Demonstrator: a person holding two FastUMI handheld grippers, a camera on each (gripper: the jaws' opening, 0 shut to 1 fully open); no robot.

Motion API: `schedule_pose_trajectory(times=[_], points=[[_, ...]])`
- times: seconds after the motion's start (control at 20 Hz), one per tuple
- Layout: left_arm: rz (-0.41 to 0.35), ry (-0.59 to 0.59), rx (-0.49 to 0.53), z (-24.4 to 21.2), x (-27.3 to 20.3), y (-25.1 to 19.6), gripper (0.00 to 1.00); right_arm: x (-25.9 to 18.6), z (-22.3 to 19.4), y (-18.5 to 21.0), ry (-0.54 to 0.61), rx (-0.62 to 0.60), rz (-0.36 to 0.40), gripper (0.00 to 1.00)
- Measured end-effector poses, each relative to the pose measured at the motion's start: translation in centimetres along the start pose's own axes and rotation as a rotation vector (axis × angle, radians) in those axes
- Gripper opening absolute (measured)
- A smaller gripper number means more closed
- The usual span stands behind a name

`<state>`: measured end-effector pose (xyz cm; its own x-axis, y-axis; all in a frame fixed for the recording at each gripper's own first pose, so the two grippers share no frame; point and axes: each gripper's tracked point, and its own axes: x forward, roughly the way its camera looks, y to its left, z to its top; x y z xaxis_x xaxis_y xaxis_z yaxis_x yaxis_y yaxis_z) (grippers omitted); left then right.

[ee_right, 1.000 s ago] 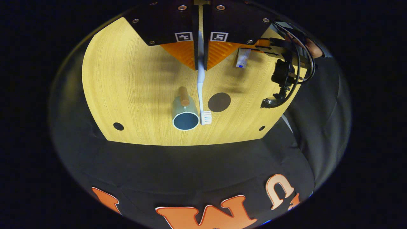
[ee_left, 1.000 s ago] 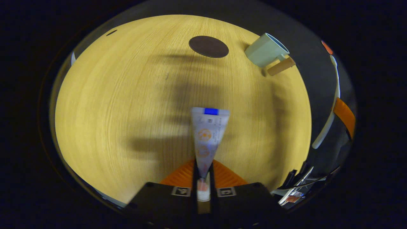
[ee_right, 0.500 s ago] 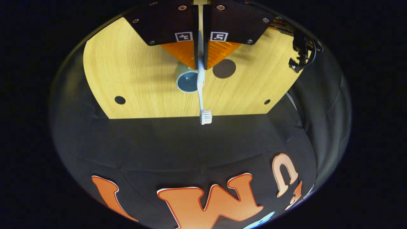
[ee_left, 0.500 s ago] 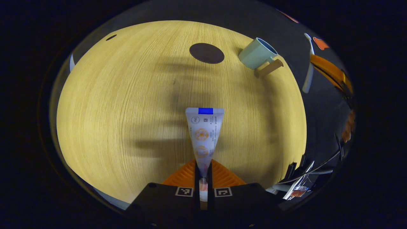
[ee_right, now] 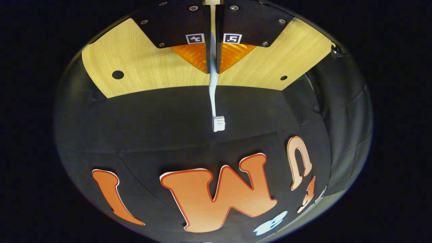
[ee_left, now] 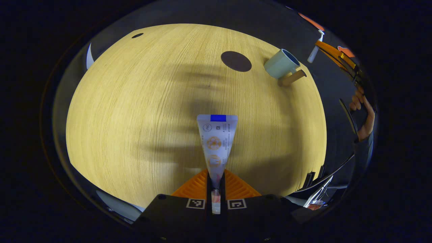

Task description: Put the toothbrush and toothpaste on the desktop into the cup, then pick up the cup and place it on the coaster on the desktop.

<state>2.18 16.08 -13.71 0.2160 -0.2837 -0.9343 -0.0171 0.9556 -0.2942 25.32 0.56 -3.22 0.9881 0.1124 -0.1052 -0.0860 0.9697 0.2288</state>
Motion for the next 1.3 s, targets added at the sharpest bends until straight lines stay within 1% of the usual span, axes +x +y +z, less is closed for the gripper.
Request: schedule_pose_trajectory(times=[0.05,0.1,0.15,0.25,0.4,0.45,0.6,0.8,0.85,0.95,1.05,1.1,1.15,1.2,1.25,1.3], points=[[0.007,0.001,-0.006,2.4,2.5,-1.4,0.09,0.5,0.0,-0.3,-0.016,-0.011,-0.004,0.06],[0.012,0.002,-0.009,0.8,0.8,0.0,0.09,1.0,0.1,-0.7,-0.034,-0.026,-0.009,0.06],[0.019,0.000,-0.011,1.6,1.6,-0.5,0.09,1.5,0.2,-1.1,-0.055,-0.041,-0.014,0.06],[0.033,-0.001,-0.006,1.2,0.9,0.0,0.09,2.4,-0.1,-1.6,-0.093,-0.063,-0.020,0.06],[0.045,-0.001,0.006,1.6,0.3,0.4,0.09,3.9,-2.5,-1.9,-0.090,-0.078,-0.007,0.06],[0.046,-0.005,0.011,1.6,0.1,0.4,0.09,4.4,-3.4,-2.1,-0.088,-0.087,-0.014,0.06],[0.050,-0.021,0.020,2.3,0.1,0.6,0.09,5.2,-5.5,-2.8,-0.061,-0.066,-0.037,0.06],[0.033,-0.047,0.042,2.8,0.0,-0.4,0.09,5.3,-8.1,-3.8,0.021,-0.053,-0.067,0.08],[0.026,-0.061,0.057,3.2,-0.1,-0.8,0.09,4.8,-8.4,-4.0,0.047,-0.021,-0.075,0.09],[0.019,-0.093,0.097,4.2,-0.5,-1.7,0.09,3.8,-7.6,-4.0,0.074,0.041,-0.080,0.11],[-0.003,-0.132,0.128,5.3,-0.7,-3.5,0.09,1.9,-6.9,-4.2,0.087,0.036,-0.085,0.14],[-0.015,-0.152,0.149,6.0,-1.0,-4.7,0.09,0.1,-6.9,-4.4,0.105,0.016,-0.089,0.16],[-0.027,-0.175,0.172,6.7,-1.1,-5.8,0.09,-1.5,-7.3,-4.6,0.149,0.003,-0.095,0.22],[-0.040,-0.199,0.199,7.7,-1.2,-7.0,0.10,-2.9,-8.0,-4.3,0.195,0.001,-0.081,0.29],[-0.050,-0.212,0.218,8.3,-1.2,-8.0,0.09,-3.9,-8.5,-4.3,0.222,0.002,-0.078,0.41],[-0.059,-0.225,0.233,9.0,-1.2,-8.8,0.09,-5.1,-9.2,-4.5,0.248,-0.002,-0.082,0.66]])
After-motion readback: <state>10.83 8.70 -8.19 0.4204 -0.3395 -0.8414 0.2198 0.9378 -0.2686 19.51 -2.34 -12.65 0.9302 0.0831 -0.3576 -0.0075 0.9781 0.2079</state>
